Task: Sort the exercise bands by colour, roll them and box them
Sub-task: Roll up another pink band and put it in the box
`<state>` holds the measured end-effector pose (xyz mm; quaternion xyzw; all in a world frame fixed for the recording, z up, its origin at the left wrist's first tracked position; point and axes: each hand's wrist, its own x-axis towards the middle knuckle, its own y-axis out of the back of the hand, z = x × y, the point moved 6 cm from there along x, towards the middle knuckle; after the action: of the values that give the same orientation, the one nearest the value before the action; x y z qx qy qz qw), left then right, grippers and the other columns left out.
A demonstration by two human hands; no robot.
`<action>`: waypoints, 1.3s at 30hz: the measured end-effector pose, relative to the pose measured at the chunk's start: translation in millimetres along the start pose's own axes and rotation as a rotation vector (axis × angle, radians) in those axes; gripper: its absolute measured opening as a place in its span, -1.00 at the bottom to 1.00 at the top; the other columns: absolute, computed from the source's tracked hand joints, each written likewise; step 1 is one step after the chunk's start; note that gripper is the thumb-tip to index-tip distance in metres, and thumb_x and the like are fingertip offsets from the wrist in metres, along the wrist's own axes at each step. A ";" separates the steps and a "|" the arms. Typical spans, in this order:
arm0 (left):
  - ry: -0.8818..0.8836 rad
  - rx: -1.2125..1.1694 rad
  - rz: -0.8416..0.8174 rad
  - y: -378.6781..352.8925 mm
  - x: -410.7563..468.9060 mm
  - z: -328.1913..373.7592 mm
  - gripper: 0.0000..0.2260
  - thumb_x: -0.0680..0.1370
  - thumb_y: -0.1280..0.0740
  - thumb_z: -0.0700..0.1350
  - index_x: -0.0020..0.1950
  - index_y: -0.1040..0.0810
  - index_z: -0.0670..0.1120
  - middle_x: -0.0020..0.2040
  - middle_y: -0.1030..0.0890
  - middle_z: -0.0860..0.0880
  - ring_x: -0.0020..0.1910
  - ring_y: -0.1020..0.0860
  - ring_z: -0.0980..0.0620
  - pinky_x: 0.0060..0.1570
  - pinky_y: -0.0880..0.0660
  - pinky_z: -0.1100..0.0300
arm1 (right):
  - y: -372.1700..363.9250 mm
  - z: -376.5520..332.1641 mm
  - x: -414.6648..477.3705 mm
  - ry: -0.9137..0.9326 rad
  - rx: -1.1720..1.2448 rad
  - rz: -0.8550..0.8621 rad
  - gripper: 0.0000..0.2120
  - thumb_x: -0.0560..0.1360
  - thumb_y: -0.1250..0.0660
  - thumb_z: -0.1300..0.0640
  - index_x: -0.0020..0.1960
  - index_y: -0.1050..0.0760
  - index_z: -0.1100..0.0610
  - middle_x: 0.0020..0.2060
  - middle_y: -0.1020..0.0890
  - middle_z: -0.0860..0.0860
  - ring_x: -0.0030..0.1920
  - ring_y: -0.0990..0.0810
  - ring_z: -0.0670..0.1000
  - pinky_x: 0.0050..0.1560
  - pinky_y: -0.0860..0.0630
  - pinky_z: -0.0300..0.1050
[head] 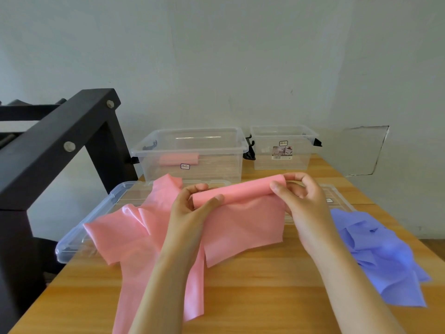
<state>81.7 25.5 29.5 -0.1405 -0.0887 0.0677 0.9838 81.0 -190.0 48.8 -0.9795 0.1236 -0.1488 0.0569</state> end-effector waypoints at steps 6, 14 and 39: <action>0.003 0.068 -0.007 -1.2 1.4 -3.6 -0.82 0.52 -0.43 -0.12 0.10 -0.56 -0.06 -0.02 -0.64 -0.06 -0.12 -0.61 0.04 -0.08 -0.53 0.11 | 0.7 -1.4 -1.7 0.069 -0.054 0.053 -0.91 0.47 -0.44 0.13 -0.07 -0.56 -0.01 -0.20 -0.71 -0.16 -0.11 -0.66 -0.15 0.00 -0.52 -0.13; -0.023 0.135 -0.041 -2.7 -2.3 -1.0 -0.85 0.57 -0.35 -0.09 0.14 -0.53 -0.01 0.01 -0.62 0.01 -0.15 -0.62 0.16 -0.16 -0.53 0.23 | -1.0 -3.6 -4.7 0.131 -0.088 0.073 -0.94 0.49 -0.43 0.16 -0.13 -0.58 0.02 -0.25 -0.68 -0.23 -0.16 -0.61 -0.26 -0.12 -0.46 -0.38; 0.058 0.045 -0.164 -3.4 -2.9 -0.4 -0.84 0.51 -0.40 -0.18 0.07 -0.53 -0.10 -0.08 -0.64 -0.08 -0.15 -0.62 -0.04 -0.24 -0.56 0.08 | 3.0 -1.7 -1.3 -0.126 -0.098 -0.309 -0.88 0.41 -0.47 0.25 -0.16 -0.61 0.04 -0.17 -0.68 0.00 -0.20 -0.63 -0.06 -0.24 -0.51 -0.23</action>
<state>79.3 21.7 29.6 -0.1126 -0.0697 -0.0155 0.9911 78.6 -192.7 49.7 -0.9958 -0.0252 -0.0881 -0.0068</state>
